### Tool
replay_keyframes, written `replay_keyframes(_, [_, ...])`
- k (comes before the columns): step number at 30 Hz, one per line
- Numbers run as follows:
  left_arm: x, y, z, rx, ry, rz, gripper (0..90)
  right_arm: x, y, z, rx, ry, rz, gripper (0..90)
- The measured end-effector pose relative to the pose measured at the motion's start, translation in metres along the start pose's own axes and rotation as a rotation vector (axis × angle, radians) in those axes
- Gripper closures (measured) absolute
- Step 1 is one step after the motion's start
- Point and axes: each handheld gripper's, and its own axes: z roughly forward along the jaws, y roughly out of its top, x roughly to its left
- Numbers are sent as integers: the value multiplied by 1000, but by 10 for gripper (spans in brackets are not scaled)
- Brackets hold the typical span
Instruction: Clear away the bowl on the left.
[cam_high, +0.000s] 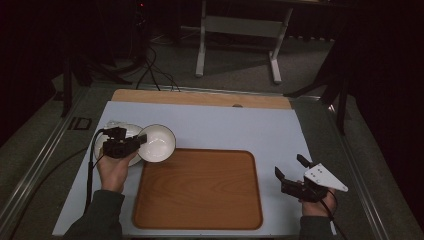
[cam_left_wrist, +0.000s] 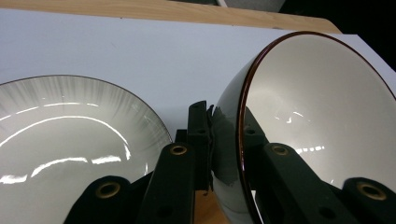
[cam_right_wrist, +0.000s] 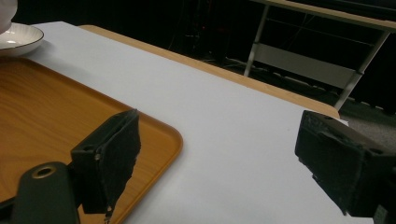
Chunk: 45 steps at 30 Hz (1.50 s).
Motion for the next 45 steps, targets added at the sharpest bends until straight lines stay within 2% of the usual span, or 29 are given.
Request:
replay_keyframes(22, [-10,-4,11,33,-16,24,815,0,0,0,-2,-1,-2,138])
replay_keyframes(45, [-17,-10,21,64,-42,29,815,0,0,-1,-4,-2,0,138])
